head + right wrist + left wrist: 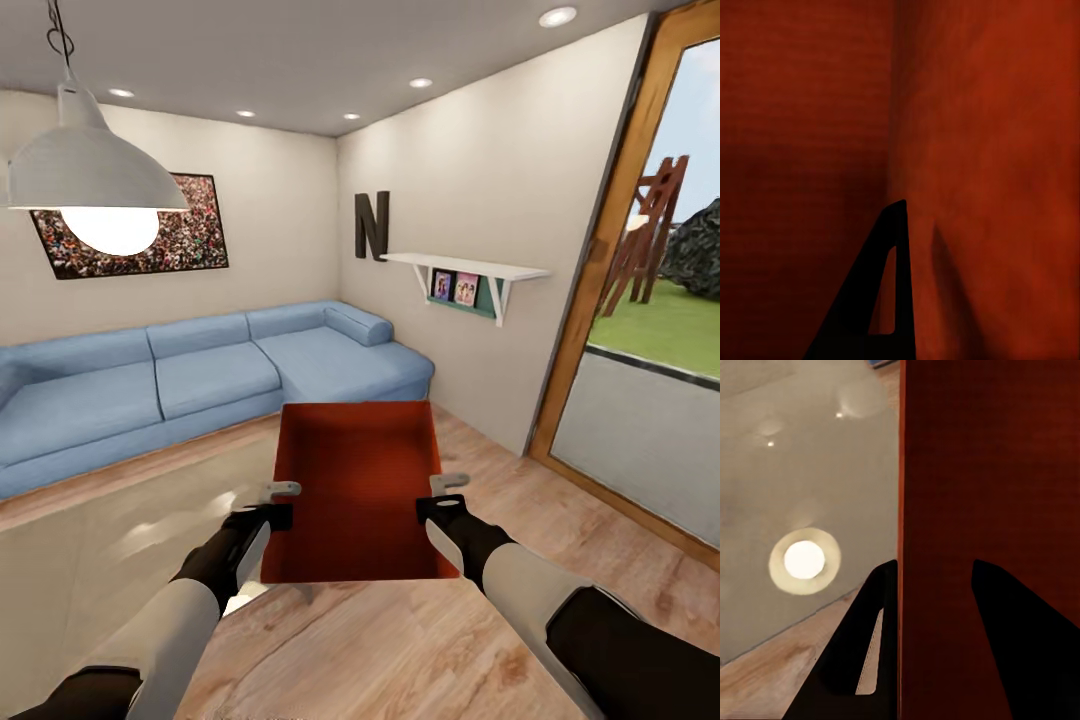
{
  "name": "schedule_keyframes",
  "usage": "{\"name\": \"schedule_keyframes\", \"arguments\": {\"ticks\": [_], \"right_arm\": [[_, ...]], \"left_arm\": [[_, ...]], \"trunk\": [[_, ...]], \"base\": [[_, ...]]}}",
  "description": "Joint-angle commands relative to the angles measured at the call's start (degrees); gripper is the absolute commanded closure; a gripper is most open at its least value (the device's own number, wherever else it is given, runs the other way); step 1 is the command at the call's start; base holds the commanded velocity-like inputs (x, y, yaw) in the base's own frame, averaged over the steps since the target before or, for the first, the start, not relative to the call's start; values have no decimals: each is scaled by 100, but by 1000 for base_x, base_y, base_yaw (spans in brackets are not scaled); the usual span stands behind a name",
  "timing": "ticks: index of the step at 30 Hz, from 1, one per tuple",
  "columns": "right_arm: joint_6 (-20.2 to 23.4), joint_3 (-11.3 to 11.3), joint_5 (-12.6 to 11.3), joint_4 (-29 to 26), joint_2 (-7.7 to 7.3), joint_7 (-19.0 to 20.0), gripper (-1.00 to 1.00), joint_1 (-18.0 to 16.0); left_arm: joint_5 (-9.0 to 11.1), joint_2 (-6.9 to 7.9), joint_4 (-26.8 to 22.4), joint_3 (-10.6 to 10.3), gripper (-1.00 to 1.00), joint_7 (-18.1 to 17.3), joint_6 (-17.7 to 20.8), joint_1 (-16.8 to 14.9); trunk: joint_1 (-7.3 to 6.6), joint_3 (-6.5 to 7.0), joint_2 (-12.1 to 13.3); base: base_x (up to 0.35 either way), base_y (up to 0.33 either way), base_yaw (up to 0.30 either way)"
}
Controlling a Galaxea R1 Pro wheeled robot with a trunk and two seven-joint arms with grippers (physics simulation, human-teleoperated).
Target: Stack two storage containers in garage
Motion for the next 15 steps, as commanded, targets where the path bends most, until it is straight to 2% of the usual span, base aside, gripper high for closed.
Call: {"name": "schedule_keyframes", "arguments": {"ticks": [1, 15], "right_arm": [[-347, -119, 165, -21, -89, -203, 100, -7], [-349, -120, 165, -21, -89, -205, 100, -7]], "left_arm": [[4, 4, -1, 71, 100, 47, 34, -3], [4, 4, -1, 79, 100, 49, 33, -3]], "trunk": [[4, -11, -14], [4, 27, -14]], "base": [[0, 0, 295], [0, 0, 295]]}}
